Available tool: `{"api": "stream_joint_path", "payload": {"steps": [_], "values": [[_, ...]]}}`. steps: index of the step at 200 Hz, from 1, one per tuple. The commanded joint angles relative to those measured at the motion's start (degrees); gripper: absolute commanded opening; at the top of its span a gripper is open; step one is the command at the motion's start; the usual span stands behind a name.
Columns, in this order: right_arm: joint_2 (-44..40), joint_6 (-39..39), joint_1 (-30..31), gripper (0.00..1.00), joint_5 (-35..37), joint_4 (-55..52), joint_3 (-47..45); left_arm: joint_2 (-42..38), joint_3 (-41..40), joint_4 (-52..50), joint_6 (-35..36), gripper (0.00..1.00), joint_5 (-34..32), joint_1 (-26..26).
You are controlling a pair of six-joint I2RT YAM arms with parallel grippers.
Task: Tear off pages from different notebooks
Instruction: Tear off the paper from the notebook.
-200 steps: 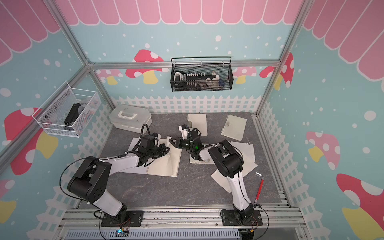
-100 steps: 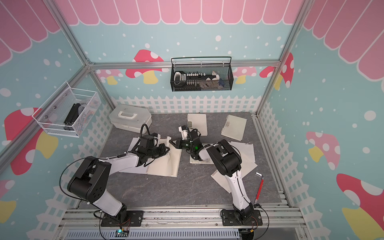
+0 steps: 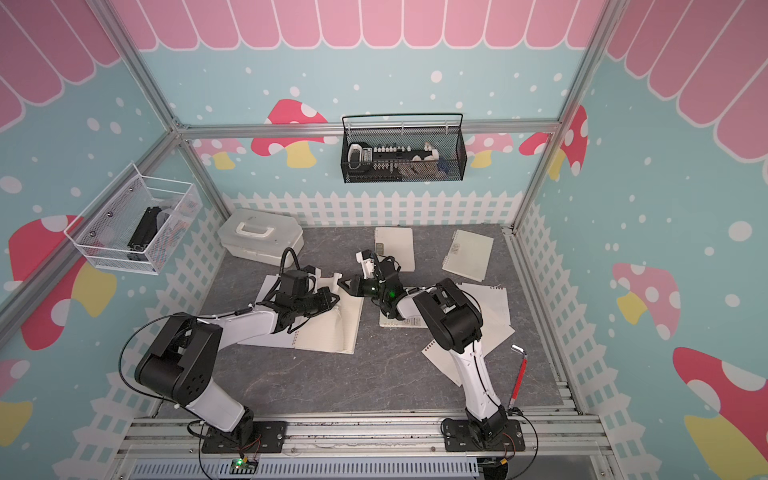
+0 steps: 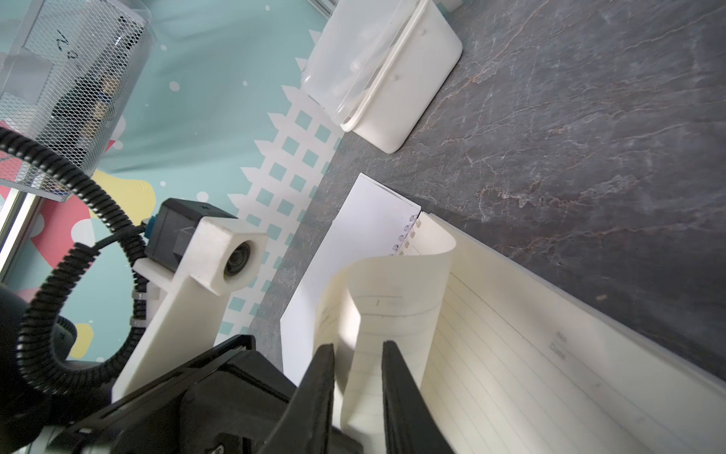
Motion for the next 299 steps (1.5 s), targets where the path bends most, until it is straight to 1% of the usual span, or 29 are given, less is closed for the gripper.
{"api": "stream_joint_path", "payload": {"steps": [1, 18, 32, 39, 43, 57, 66, 78, 96, 105, 125, 142, 175, 211, 219, 222, 229, 234, 239, 250, 259, 271, 299], "values": [[0.4, 0.4, 0.4, 0.24, -0.3, 0.1, 1.4, 1.0, 1.8, 0.1, 0.7, 0.03, 1.5, 0.2], [0.8, 0.5, 0.5, 0.24, -0.9, -0.4, 2.4, 1.3, 2.2, -0.6, 1.0, 0.03, 1.3, 0.2], [1.1, 0.1, 0.8, 0.24, -0.9, -1.2, 3.0, 1.9, 2.7, -1.2, 1.3, 0.06, 1.6, 0.2], [1.2, -0.3, 0.9, 0.23, -0.9, -2.0, 3.3, 2.1, 2.9, -1.3, 1.3, 0.07, 1.8, 0.2], [1.1, -0.5, 0.9, 0.21, -0.9, -2.3, 3.4, 2.2, 3.0, -1.4, 1.3, 0.08, 1.7, 0.2], [0.9, -1.0, 1.0, 0.09, -0.3, -3.1, 3.2, 2.0, 3.1, -1.7, 1.3, 0.17, 1.7, 0.1], [0.7, -1.4, 1.0, 0.04, 0.2, -3.7, 2.9, 1.6, 3.0, -1.9, 1.3, 0.24, 1.2, 0.2], [0.3, -2.3, 1.0, 0.01, 0.9, -5.2, 2.8, 0.8, 2.9, -2.7, 1.3, 0.36, 0.6, 0.4], [-0.1, -3.4, 1.0, 0.0, 1.5, -6.7, 2.7, -0.9, 2.4, -3.3, 1.0, 0.47, 0.5, 1.2], [-0.3, -4.1, 1.0, 0.0, 1.8, -7.8, 2.7, -1.9, 1.9, -3.0, 0.6, 0.5, 0.7, 1.9], [-0.7, -5.1, 0.9, 0.0, 2.1, -8.9, 2.6, -4.0, 0.9, -2.6, -0.2, 0.54, 0.5, 3.4], [-1.3, -5.8, 1.0, 0.0, 2.2, -9.1, 2.3, -4.5, 1.1, -2.0, -1.1, 0.54, 0.3, 4.3], [-2.1, -6.6, 1.3, 0.0, 2.2, -9.2, 1.7, -0.7, 4.3, -0.8, -2.2, 0.54, 2.4, 4.3], [-3.0, -7.0, 1.4, 0.0, 2.2, -9.0, 1.0, 1.4, 5.2, 1.0, -2.5, 0.54, 3.3, 3.6], [-3.1, -7.0, 1.4, 0.0, 2.1, -9.0, 0.9, 1.6, 5.7, 0.2, -1.7, 0.53, 2.6, 3.1], [-3.2, -7.1, 1.5, 0.0, 2.1, -9.0, 0.9, 1.7, 6.0, -0.4, -1.5, 0.51, 2.2, 3.0], [-3.3, -7.2, 1.5, 0.0, 2.0, -8.7, 0.8, 2.1, 6.6, -1.5, -1.0, 0.43, 1.4, 2.7], [-3.4, -7.3, 1.5, 0.0, 1.9, -8.7, 0.7, 2.3, 6.9, -2.0, -0.7, 0.33, 1.1, 2.6], [-3.7, -7.4, 1.5, 0.0, 1.9, -8.7, 0.5, 2.7, 7.2, -2.3, -0.7, 0.26, 0.8, 2.6], [-4.1, -7.7, 1.5, 0.0, 2.0, -8.7, 0.1, 3.1, 7.6, -2.8, -0.6, 0.19, 0.3, 2.6], [-4.6, -8.1, 1.5, 0.0, 2.3, -8.9, -0.4, 3.4, 8.0, -3.2, -0.5, 0.1, -0.1, 2.6], [-4.9, -8.8, 1.5, 0.0, 2.6, -9.7, -0.7, 3.3, 8.2, -3.9, -0.5, 0.0, -0.9, 2.6], [-5.1, -10.0, 1.2, 0.0, 3.6, -12.0, -0.9, 1.4, 7.7, -5.1, 0.3, 0.0, -2.3, 2.8]]}}
